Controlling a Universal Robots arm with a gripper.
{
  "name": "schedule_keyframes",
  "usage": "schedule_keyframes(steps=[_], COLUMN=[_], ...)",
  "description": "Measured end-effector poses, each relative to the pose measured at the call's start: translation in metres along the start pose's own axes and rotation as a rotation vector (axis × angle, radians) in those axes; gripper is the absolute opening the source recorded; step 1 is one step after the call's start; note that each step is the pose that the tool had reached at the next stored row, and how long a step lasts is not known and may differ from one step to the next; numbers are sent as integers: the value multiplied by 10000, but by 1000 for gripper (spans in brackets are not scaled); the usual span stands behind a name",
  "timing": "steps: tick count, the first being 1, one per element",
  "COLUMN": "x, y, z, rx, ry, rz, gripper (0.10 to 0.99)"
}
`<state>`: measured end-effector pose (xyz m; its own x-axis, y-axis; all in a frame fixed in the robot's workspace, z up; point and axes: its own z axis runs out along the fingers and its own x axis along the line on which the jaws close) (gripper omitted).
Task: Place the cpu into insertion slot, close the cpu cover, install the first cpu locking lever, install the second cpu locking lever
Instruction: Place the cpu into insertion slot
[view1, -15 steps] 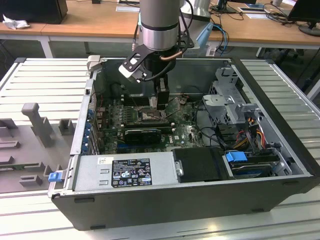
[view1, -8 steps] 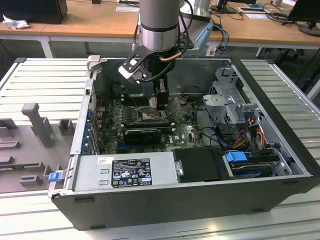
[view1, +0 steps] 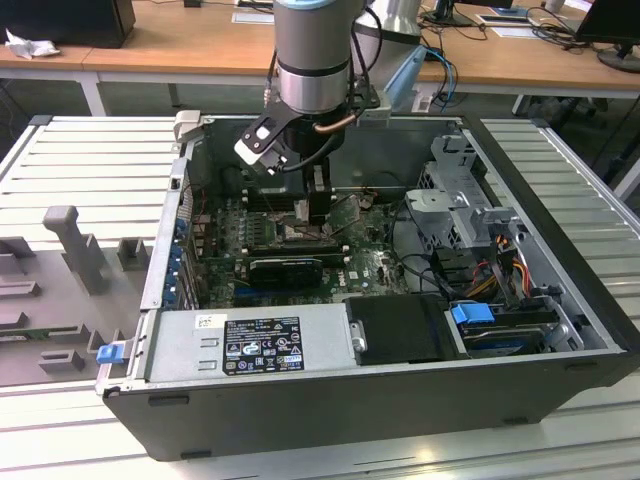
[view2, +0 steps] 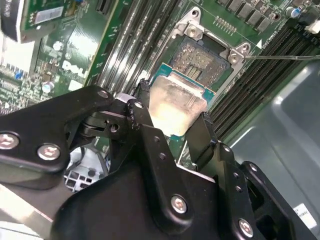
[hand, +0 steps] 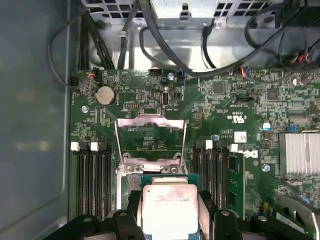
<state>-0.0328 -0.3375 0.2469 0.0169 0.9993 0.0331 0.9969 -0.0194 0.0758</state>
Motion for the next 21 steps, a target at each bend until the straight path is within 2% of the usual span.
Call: schedule_keyframes(steps=[2,7,11,15,21], x=[22,98,109,106,106], y=[-82,-101,-122,-140,-123], z=[64,177,257,360,396], rx=[1,-1,-1,59,118], ry=[-1,2,1,-4,-8], rz=[2,1,2,66,62], gripper=[533,533,533,533,533])
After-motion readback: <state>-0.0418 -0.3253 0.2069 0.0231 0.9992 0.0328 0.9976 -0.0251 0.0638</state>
